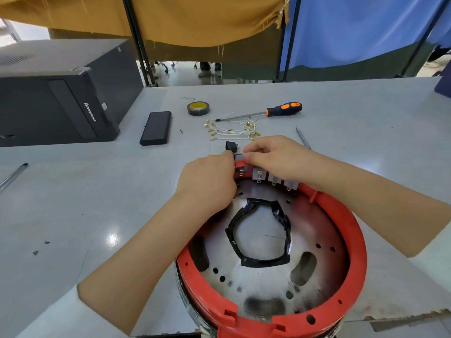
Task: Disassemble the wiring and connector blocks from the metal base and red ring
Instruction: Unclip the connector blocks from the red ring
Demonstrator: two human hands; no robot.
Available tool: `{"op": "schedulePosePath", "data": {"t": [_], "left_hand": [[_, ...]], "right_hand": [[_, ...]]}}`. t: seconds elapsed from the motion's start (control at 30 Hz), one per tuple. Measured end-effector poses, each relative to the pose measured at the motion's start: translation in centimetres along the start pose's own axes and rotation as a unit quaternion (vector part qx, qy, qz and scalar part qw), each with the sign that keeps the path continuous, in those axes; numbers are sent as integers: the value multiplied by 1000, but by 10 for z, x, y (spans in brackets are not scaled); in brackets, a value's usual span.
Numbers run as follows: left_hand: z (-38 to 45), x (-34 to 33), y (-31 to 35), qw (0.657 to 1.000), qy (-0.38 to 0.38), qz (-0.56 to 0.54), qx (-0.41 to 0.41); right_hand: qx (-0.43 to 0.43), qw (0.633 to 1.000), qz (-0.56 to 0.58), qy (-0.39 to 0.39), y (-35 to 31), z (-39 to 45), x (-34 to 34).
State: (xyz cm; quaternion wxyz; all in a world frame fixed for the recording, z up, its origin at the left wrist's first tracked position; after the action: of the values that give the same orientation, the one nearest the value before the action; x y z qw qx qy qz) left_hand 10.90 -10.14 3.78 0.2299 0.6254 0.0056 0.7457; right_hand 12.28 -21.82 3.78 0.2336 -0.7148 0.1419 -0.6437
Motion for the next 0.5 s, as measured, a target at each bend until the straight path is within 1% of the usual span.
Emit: {"op": "schedulePosePath", "data": {"t": [0.17,0.27,0.3,0.33,0.43,0.47,0.5], "left_hand": [[-2,0,1,1000,-3,5,-9],[-3,-1,1,1000,-3,-1,-12],[-3,-1,1,1000,-3,-5,-13],[-2,-1,1,1000,-3,-10,-14],[-2,-2,0,1000,-12,-18,-10],[-2,-2,0,1000,-13,-20,-11],[-2,-2,0,1000,-15,-20,-12]], "right_hand": [[-24,997,-9,-69,-5,8,0],[-34,992,44,-109,-1,14,-2],[-43,991,66,-111,2,17,-2],[-52,991,78,-99,6,22,-1],[-69,992,97,-30,18,35,9],[-64,994,88,-21,21,39,11],[-55,997,54,-18,22,42,12]]}}
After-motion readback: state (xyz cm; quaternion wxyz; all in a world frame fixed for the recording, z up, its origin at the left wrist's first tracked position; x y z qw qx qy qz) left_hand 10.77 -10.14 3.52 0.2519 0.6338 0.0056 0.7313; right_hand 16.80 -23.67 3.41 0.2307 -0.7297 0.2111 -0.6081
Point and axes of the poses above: each hand's wrist, its own z-axis towards the middle knuckle, its own x-axis out of the back of the hand, y = z × x, the point moved 8 cm from there along z, towards the middle knuckle, and after that the axes turned 12 degrees about -z, right-handed, at the moved point
